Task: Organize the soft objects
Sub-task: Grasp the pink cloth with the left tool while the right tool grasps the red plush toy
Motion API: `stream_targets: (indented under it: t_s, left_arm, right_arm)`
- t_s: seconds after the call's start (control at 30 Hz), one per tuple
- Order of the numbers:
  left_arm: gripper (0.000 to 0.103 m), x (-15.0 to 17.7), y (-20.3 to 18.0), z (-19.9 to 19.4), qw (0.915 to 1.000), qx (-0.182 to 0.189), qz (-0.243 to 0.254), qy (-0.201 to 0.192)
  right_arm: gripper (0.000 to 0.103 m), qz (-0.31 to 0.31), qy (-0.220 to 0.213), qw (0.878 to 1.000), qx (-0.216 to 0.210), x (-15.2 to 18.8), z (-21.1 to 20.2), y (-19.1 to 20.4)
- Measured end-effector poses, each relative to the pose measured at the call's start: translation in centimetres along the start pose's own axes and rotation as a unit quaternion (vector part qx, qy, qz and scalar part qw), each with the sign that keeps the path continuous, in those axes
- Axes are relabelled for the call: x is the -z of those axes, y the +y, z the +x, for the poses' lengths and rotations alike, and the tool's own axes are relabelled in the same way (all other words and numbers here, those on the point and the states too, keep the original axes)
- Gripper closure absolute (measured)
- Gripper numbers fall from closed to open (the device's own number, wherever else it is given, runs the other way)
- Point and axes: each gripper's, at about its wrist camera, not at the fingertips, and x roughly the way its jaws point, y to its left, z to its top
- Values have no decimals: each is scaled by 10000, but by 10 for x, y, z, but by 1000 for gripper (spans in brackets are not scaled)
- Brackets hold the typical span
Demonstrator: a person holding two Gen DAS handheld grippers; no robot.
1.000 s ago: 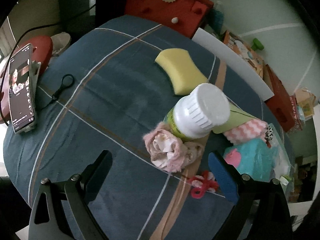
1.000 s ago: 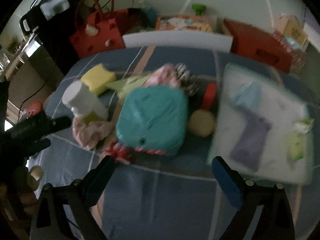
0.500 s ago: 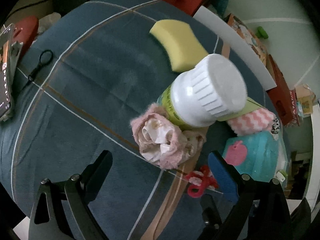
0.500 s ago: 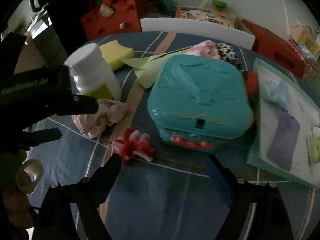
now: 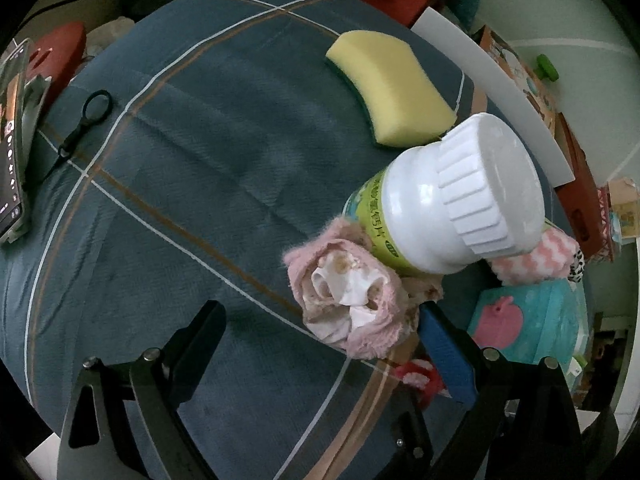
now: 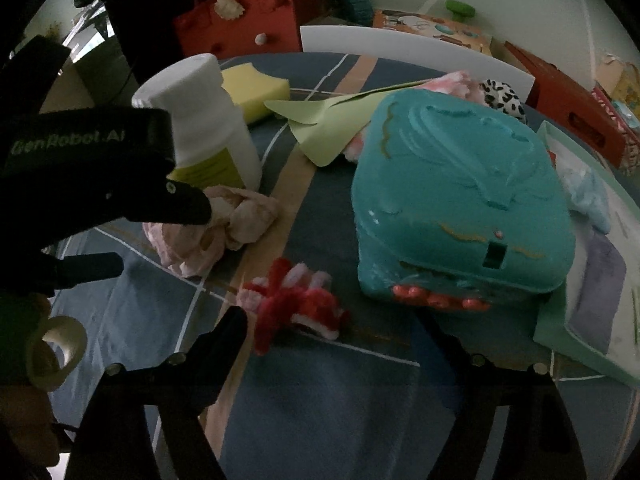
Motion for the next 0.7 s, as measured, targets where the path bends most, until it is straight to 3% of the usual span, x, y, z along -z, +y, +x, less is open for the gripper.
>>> stream_targets:
  t_s: [0.1,0.17,0.37,0.57,0.7]
  left_arm:
    - [9,-4,-3,4,10000,13,31,-2]
    - [17,-5,-5,7,10000,35,36,37]
    - [39,-7,-14,13,9997,155,144,90]
    - [48,-7,-27,19,9991,63,392,149]
    - [57,-6,-38,24,9988,6,474,132]
  right_arm:
    - [19,-37,-10,10000,11,0,2,2]
    - [20,-66,-6,10000,5,-1,5,4]
    - [33,-65,-34,10000,-48,0,5,3]
    - [52,-115,-80,9998,-132,0,4,4]
    - [56,-91,-116,9997,-181,0,2,3]
